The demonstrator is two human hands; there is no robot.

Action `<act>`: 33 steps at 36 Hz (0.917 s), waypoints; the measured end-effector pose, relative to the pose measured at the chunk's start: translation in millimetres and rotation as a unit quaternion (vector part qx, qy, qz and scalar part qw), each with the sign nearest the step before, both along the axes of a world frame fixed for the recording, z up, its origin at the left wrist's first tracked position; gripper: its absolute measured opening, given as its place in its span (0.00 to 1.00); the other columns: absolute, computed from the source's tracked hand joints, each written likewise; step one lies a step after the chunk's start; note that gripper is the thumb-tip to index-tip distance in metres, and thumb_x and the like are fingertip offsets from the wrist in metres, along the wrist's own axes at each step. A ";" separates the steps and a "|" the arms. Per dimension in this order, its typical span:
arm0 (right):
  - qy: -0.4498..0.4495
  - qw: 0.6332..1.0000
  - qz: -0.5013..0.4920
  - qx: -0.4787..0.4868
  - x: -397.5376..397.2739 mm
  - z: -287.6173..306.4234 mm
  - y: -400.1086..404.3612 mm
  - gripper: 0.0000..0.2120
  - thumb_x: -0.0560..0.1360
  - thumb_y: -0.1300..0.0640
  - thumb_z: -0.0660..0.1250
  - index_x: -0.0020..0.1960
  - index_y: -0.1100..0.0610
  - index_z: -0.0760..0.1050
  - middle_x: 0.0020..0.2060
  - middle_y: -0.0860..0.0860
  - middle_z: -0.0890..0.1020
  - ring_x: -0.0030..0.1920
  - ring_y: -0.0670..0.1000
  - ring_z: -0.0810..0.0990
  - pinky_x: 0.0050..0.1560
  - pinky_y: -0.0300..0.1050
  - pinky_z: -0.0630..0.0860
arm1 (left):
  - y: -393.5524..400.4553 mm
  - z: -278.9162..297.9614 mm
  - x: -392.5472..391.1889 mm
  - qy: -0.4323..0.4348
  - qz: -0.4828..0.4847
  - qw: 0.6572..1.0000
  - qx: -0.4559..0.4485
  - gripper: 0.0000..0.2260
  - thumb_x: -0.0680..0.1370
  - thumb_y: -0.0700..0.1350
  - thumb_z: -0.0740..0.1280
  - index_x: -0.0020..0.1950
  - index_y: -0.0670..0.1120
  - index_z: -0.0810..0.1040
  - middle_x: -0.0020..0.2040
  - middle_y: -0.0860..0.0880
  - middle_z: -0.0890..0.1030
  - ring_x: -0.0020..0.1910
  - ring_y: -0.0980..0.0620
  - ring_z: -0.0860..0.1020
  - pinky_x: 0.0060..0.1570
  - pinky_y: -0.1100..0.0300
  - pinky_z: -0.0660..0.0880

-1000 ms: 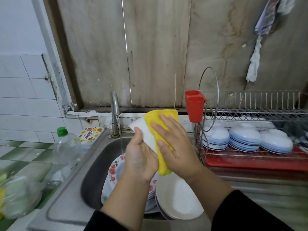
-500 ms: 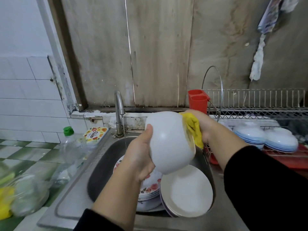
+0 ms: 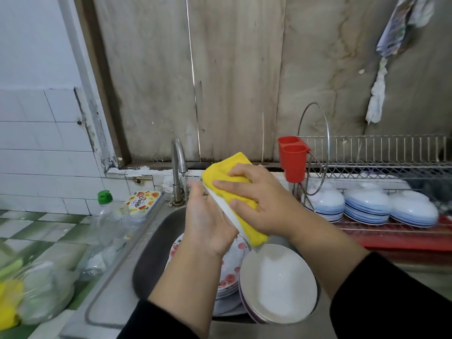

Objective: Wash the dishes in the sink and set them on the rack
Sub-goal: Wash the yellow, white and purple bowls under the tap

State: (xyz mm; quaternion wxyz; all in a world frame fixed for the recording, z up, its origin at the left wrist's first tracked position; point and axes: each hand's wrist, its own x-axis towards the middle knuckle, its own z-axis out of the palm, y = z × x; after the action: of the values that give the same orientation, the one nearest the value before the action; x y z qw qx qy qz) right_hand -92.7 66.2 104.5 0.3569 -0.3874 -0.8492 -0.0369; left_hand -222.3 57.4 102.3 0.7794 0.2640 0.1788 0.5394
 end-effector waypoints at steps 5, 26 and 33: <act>-0.004 0.999 -0.006 -0.040 3.3 1.0 -3.7 0.31 0.69 0.36 0.54 0.71 0.42 0.64 0.69 0.40 0.66 0.72 0.38 0.46 0.74 0.52 0.37 | 0.2 2.6 0.7 0.001 -0.018 1.000 -0.003 0.26 0.80 0.59 0.53 0.56 0.38 0.77 0.51 0.38 0.83 0.45 0.42 0.83 0.52 0.46 0.72; 0.035 0.966 -0.059 -0.248 39.5 -7.0 -42.0 0.54 0.64 0.50 0.79 0.66 0.26 0.40 0.65 0.25 0.52 0.67 0.25 0.51 0.63 0.21 0.53 | 2.0 -5.5 -11.5 -0.069 0.062 0.991 -0.098 0.18 0.81 0.46 0.54 0.69 0.40 0.68 0.62 0.41 0.76 0.47 0.44 0.77 0.44 0.51 0.72; 0.041 0.963 -0.143 -0.227 41.7 -7.1 -74.2 0.57 0.64 0.48 0.79 0.69 0.32 0.35 0.68 0.35 0.56 0.69 0.35 0.54 0.67 0.32 0.56 | -9.8 -13.2 -8.2 0.011 0.009 0.996 -0.089 0.18 0.82 0.48 0.56 0.69 0.41 0.69 0.61 0.41 0.78 0.49 0.46 0.79 0.44 0.52 0.77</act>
State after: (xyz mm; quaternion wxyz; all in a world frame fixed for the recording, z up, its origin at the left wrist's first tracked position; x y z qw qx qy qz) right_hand -51.0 -7.9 97.5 0.2849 -0.5766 -0.7559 0.1221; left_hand -230.5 47.5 89.2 0.7929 0.1978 0.2371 0.5254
